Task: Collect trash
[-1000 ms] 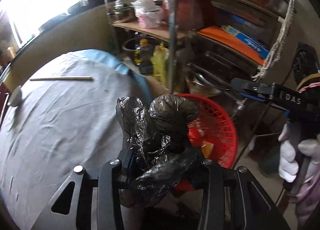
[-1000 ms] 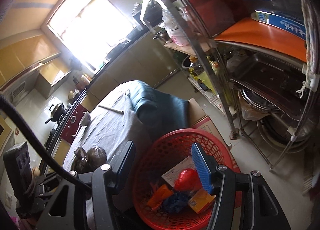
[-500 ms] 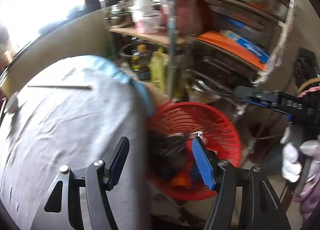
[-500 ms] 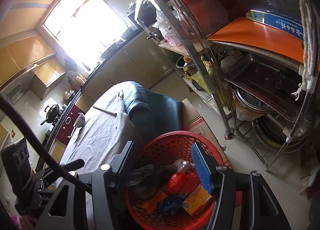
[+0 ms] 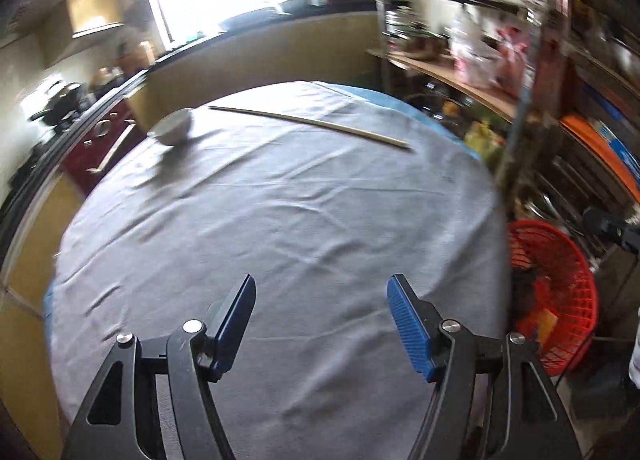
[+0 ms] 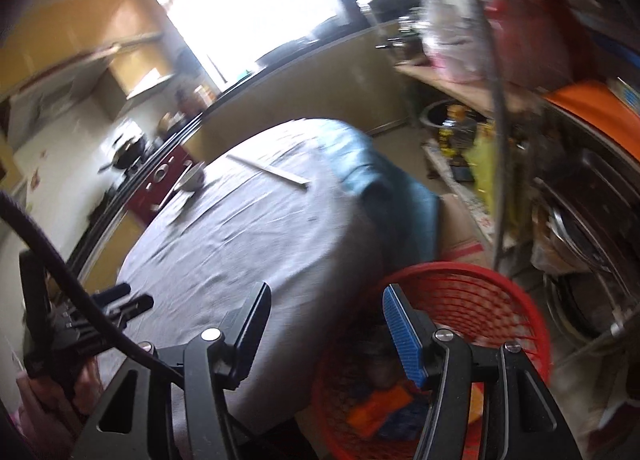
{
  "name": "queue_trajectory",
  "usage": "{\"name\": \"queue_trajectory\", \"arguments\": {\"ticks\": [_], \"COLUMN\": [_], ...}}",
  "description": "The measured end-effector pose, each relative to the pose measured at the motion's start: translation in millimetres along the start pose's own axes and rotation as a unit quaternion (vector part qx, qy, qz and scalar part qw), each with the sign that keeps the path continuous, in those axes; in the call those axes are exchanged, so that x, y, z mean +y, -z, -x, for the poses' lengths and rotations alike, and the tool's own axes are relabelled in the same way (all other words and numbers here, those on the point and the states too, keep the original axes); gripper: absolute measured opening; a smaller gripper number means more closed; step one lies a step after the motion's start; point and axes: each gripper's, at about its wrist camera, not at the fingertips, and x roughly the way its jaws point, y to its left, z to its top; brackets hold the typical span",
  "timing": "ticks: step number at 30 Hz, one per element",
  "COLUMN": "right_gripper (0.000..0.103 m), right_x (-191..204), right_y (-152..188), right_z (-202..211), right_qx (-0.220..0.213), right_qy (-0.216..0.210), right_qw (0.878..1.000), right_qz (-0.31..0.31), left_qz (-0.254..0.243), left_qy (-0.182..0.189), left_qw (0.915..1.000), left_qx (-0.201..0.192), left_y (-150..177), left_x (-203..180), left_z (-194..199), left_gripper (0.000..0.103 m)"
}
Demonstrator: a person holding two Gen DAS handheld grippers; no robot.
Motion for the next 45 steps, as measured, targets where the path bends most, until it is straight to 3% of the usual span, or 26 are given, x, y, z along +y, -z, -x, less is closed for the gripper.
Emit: {"name": "queue_trajectory", "arguments": {"ticks": [9, 21, 23, 31, 45], "right_gripper": [0.063, 0.063, 0.063, 0.063, 0.063], "right_x": [98, 186, 197, 232, 279], "right_y": [10, 27, 31, 39, 44], "right_z": [-18, -21, -23, -35, -19], "right_qx": [0.021, 0.032, 0.034, 0.042, 0.009], "right_qy": [-0.034, -0.057, -0.063, -0.082, -0.085], "right_qw": [0.995, 0.984, 0.982, 0.977, 0.970], "right_qz": [0.090, 0.168, 0.175, 0.195, 0.228], "left_qz": [0.064, 0.131, 0.144, 0.177, 0.198], "left_qy": [-0.053, -0.111, -0.120, -0.141, -0.160], "left_qw": [0.9964, 0.9846, 0.9818, 0.9736, 0.9659], "left_qx": [-0.017, -0.031, -0.034, -0.029, -0.049], "left_y": [16, 40, 47, 64, 81], "left_x": [56, 108, 118, 144, 166], "left_z": [28, 56, 59, 62, 98], "left_gripper": [0.070, 0.072, 0.081, 0.081, 0.081]}}
